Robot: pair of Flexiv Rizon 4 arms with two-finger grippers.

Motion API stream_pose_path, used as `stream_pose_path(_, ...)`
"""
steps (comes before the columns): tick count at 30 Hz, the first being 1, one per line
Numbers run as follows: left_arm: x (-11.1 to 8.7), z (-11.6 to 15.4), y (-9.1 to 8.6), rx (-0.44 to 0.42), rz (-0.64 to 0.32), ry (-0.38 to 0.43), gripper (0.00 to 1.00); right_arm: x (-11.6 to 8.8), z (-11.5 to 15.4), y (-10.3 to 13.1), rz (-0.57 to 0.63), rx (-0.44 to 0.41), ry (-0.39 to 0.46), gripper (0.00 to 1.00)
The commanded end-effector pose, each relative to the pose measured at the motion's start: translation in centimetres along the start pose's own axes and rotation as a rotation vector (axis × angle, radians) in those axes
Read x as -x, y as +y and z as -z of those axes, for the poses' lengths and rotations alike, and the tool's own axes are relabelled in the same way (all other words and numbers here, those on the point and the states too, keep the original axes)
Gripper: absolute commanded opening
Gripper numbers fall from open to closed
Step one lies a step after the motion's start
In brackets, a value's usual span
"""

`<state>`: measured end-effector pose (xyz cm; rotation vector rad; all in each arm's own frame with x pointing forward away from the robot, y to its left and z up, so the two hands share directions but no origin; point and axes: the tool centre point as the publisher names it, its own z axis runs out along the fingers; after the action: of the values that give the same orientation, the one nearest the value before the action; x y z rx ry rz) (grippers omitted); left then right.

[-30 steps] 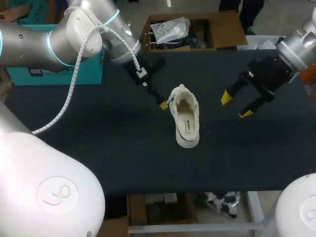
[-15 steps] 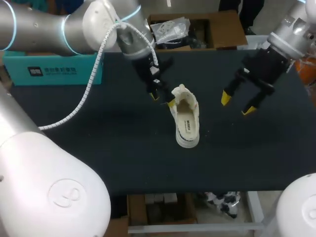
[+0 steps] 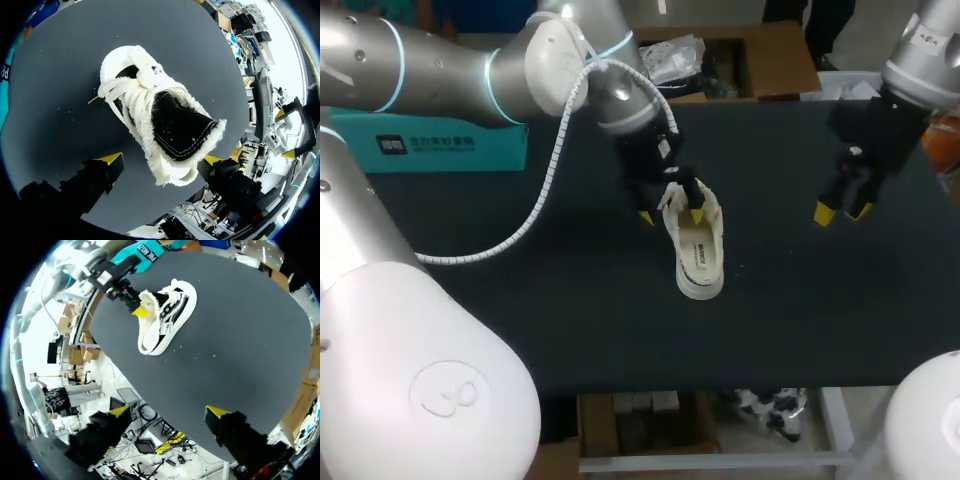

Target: Open the shoe tongue, take the insole out of the shoe, put the insole back into the shoe, and pack the shoe into the shoebox

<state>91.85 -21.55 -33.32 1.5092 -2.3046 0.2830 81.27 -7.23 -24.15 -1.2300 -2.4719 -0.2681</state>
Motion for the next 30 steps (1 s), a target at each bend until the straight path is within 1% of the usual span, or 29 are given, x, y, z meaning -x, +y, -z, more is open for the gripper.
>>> stream_pose_path(1, -0.6, -0.2, -0.4, 0.041, 0.138, -0.141, 1.00, -0.8, 0.1, -0.4, 0.131, -0.066, -0.130, 1.00)
stream_pose_path(2, -0.6, -0.2, -0.4, 0.041, 0.138, -0.141, 1.00, -0.8, 0.0, -0.5, 0.135, -0.079, -0.134, 1.00)
stream_pose_path(11, -0.6, -0.2, -0.4, 0.041, 0.138, -0.141, 1.00, -0.8, 0.0, -0.5, 0.135, -0.079, -0.134, 1.00)
stream_pose_path(12, -0.6, -0.6, -0.6, 0.032, 0.188, -0.142, 1.00, -0.8, 0.0, -0.5, 0.135, -0.079, -0.134, 1.00)
stream_pose_path(13, -0.7, -0.9, -0.7, 0.027, 0.204, -0.156, 1.00, -0.8, 0.0, -0.5, 0.135, -0.079, -0.134, 1.00)
stream_pose_path(14, -0.8, -1.2, -0.6, 0.029, 0.202, -0.146, 1.00, -0.6, -0.1, -0.4, 0.177, -0.069, -0.133, 1.00)
stream_pose_path(15, -0.8, -1.2, -0.5, 0.014, 0.226, -0.139, 1.00, -0.5, -0.1, -0.4, 0.214, -0.072, -0.148, 1.00)
stream_pose_path(16, -0.8, -1.4, -0.4, -0.002, 0.250, -0.169, 1.00, -0.2, -0.2, -0.4, 0.224, -0.088, -0.152, 1.00)
stream_pose_path(17, -0.9, -1.6, -0.3, -0.008, 0.257, -0.164, 1.00, 0.0, -0.2, -0.5, 0.243, -0.094, -0.155, 1.00)
stream_pose_path(18, -0.9, -1.6, -0.1, -0.024, 0.276, -0.170, 1.00, 0.1, -0.2, -0.6, 0.277, -0.089, -0.174, 1.00)
stream_pose_path(19, -0.8, -1.9, 0.0, -0.031, 0.284, -0.188, 1.00, 0.3, -0.2, -0.8, 0.287, -0.087, -0.173, 1.00)
stream_pose_path(20, -0.8, -2.0, 0.0, -0.029, 0.280, -0.180, 1.00, 0.6, -0.2, -0.9, 0.306, -0.095, -0.181, 1.00)
stream_pose_path(22, -0.7, -2.4, -0.1, -0.038, 0.295, -0.193, 1.00, 0.9, -0.2, -1.1, 0.341, -0.101, -0.191, 1.00)
stream_pose_path(23, -0.6, -2.5, -0.2, -0.041, 0.299, -0.184, 0.97, 1.1, -0.1, -1.1, 0.360, -0.110, -0.211, 1.00)
stream_pose_path(24, -0.5, -2.5, -0.3, -0.044, 0.307, -0.193, 0.94, 1.0, -0.1, -1.2, 0.376, -0.109, -0.221, 1.00)
stream_pose_path(26, -0.5, -2.4, -0.4, -0.047, 0.306, -0.197, 0.80, 1.1, 0.1, -1.4, 0.401, -0.104, -0.241, 1.00)
stream_pose_path(27, -0.5, -2.4, -0.5, -0.050, 0.307, -0.200, 0.79, 1.1, 0.1, -1.5, 0.411, -0.104, -0.248, 1.00)
stream_pose_path(28, -0.5, -2.3, -0.5, -0.053, 0.306, -0.202, 0.71, 1.2, 0.1, -1.6, 0.424, -0.107, -0.250, 1.00)
stream_pose_path(29, -0.5, -2.2, -0.5, -0.057, 0.306, -0.201, 0.56, 1.2, 0.1, -1.6, 0.431, -0.109, -0.252, 1.00)
stream_pose_path(30, -0.5, -2.1, -0.4, -0.060, 0.306, -0.207, 0.48, 1.2, 0.0, -1.6, 0.430, -0.111, -0.253, 1.00)
